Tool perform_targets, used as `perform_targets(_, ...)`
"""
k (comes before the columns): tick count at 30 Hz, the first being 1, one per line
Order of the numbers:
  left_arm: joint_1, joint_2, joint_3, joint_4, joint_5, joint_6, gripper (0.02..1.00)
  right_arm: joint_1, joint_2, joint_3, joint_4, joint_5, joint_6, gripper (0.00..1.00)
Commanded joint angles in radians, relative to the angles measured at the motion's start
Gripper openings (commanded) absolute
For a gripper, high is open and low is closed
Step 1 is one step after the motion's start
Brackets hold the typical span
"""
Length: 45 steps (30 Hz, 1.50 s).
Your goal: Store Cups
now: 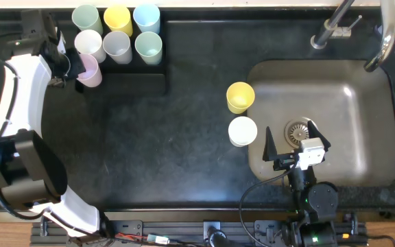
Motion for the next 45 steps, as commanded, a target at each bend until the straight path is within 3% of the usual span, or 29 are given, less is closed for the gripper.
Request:
perform_targets(1,0.008,0.010,-0.003,0.014,0.013,0.015,0.268,-0.007,-0.008,-0.013,0.005,-0.006,0.007,0.998)
perform_targets(10,0.008,-0.021,-0.003,0.006,0.012,0.016,0.446,-0.007,-0.008,-0.013,0.005,-0.006,0.007,0.998)
perform_targets(18,-0.034,-0.278,-0.003,-0.030,0.012,0.011,0.671,-0.007,-0.008,-0.013,0.005,-0.006,0.007,0.998)
perform_targets(21,-0.154,-0.401,-0.003,-0.041,-0.018,-0.053,0.739,-0.007,-0.008,-0.013,0.005,-0.006,0.007,0.996)
perform_targets(25,-0.457,-0.447,0.013,-0.063,-0.079,-0.219,0.816,-0.007,-0.008,-0.013,0.005,-0.006,0.007,0.996)
perform_targets(33,-0.829,-0.333,0.013,-0.092,-0.101,-0.423,0.829,-0.007,-0.008,-0.013,0.005,-0.006,0.007,0.998)
perform_targets(39,-0.960,-0.182,0.040,-0.093,-0.097,-0.465,0.829,-0.007,-0.008,-0.013,0.005,-0.006,0.007,0.998)
perform_targets(45,-0.983,-0.038,0.116,-0.093,-0.070,-0.465,0.829,-0.007,-0.008,-0.013,0.005,-0.006,0.007,0.996)
